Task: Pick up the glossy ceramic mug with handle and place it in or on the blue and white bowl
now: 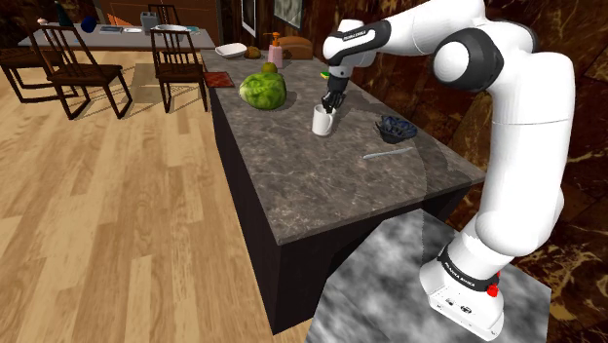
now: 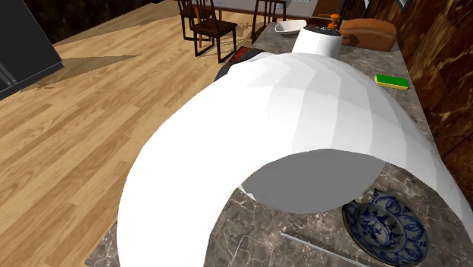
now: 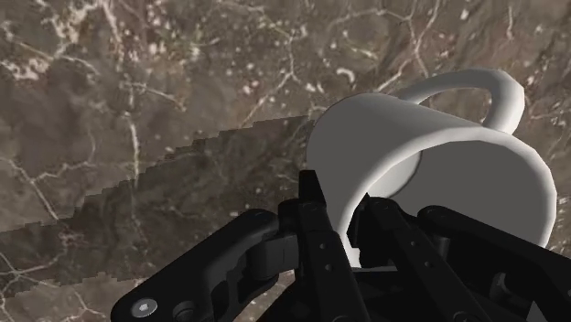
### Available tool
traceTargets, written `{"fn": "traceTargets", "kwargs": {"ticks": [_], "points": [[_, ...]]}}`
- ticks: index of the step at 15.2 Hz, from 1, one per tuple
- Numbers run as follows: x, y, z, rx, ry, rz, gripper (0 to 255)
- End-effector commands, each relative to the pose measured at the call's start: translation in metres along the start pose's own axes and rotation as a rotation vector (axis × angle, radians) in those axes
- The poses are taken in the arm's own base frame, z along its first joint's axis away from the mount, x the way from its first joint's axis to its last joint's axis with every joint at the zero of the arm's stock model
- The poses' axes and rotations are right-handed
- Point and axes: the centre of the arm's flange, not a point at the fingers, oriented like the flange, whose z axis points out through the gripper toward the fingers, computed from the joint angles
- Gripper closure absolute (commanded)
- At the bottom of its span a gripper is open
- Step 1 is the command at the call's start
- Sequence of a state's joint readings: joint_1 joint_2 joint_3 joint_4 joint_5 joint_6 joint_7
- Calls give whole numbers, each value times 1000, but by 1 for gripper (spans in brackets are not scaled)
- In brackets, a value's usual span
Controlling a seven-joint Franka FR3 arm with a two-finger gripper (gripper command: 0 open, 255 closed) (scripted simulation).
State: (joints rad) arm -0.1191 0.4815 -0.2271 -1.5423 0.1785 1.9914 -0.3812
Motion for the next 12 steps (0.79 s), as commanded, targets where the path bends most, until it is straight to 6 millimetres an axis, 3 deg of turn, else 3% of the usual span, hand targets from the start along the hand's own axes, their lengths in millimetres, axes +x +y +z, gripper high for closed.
{"fn": "traceTargets", "kwargs": {"ticks": [1,12], "points": [[0,0,-12,0,0,0,255],[1,-4,-70,0,0,0,255]]}}
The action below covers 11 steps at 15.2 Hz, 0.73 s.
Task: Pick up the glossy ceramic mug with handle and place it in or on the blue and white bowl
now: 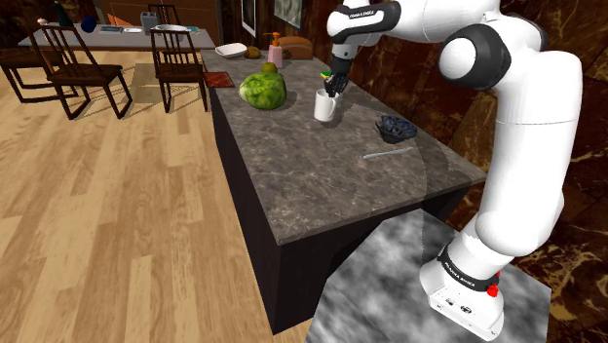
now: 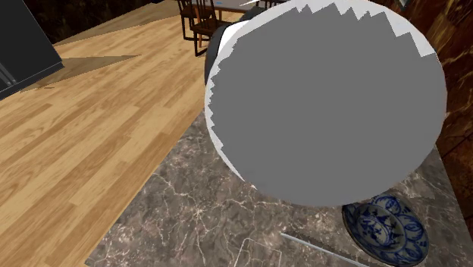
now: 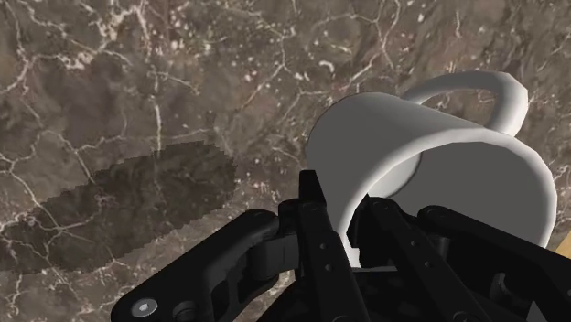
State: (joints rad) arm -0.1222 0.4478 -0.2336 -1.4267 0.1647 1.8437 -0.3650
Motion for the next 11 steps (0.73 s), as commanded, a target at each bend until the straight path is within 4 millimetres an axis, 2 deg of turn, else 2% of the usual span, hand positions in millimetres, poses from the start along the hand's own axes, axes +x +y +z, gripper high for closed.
{"fn": "traceTargets", "kwargs": {"ticks": [1,10,11], "points": [[-1,0,-10,0,0,0,255],[0,-3,-56,0,0,0,255],[-9,7,-57,0,0,0,255]]}}
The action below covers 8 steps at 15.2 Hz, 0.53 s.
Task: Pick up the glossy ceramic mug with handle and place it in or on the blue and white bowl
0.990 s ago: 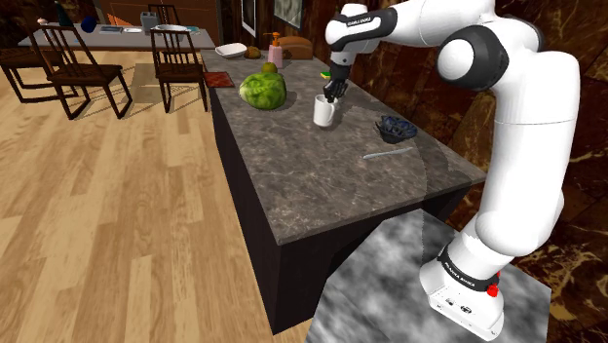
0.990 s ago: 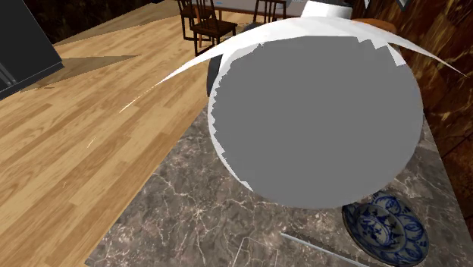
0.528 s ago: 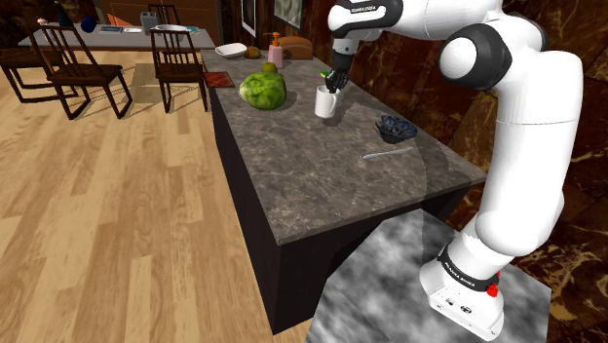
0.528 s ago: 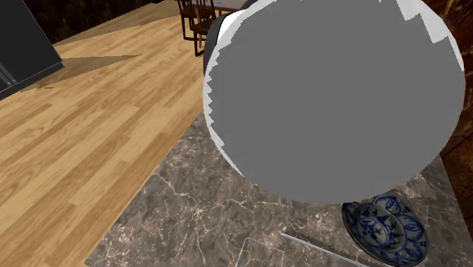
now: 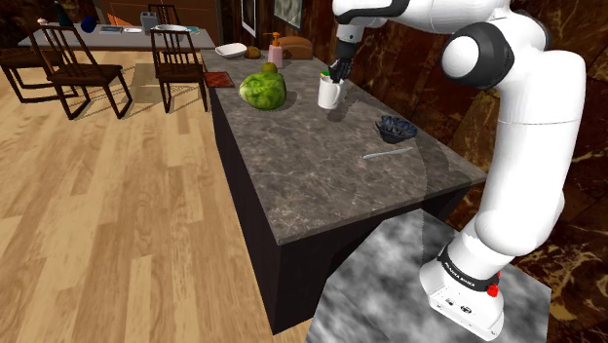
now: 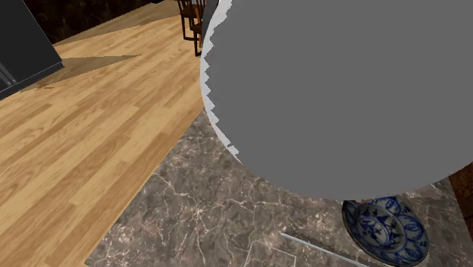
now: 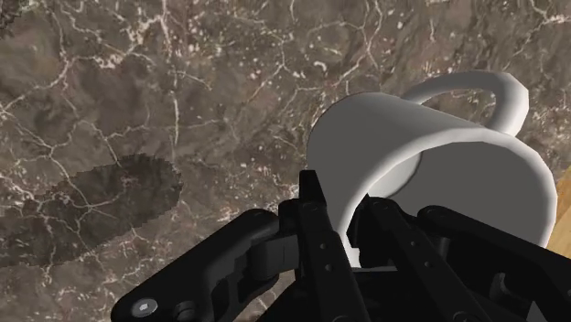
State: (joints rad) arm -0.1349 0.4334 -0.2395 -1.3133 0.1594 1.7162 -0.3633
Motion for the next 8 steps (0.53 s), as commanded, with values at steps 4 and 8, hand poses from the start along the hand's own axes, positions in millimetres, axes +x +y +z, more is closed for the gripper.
{"fn": "traceTargets", "kwargs": {"ticks": [4,8], "points": [[-40,44,-10,0,0,0,255],[-75,83,-16,0,0,0,255]]}}
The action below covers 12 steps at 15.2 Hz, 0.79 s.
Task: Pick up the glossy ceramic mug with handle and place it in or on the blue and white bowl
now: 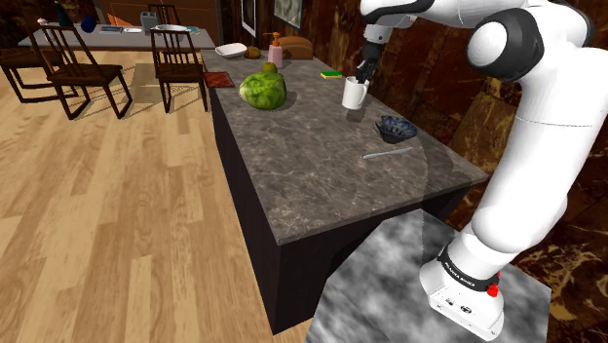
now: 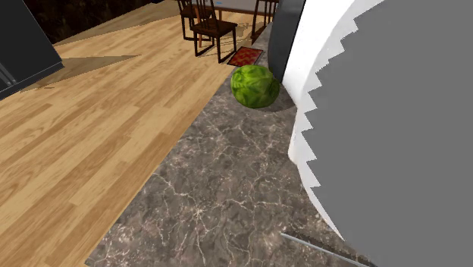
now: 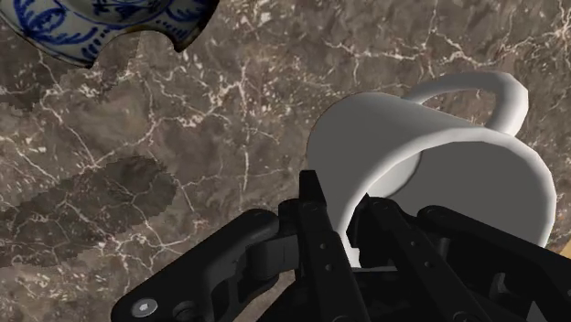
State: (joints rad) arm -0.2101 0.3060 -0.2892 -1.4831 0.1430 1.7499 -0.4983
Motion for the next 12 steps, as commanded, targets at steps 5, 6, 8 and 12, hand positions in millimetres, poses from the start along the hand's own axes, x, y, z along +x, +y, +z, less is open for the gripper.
{"fn": "traceTargets", "kwargs": {"ticks": [5,6,8,12], "points": [[-53,60,-12,0,0,-1,255],[-62,70,-13,0,0,-1,255],[-79,90,-16,0,0,-1,255],[-114,129,-22,0,0,-1,255]]}}
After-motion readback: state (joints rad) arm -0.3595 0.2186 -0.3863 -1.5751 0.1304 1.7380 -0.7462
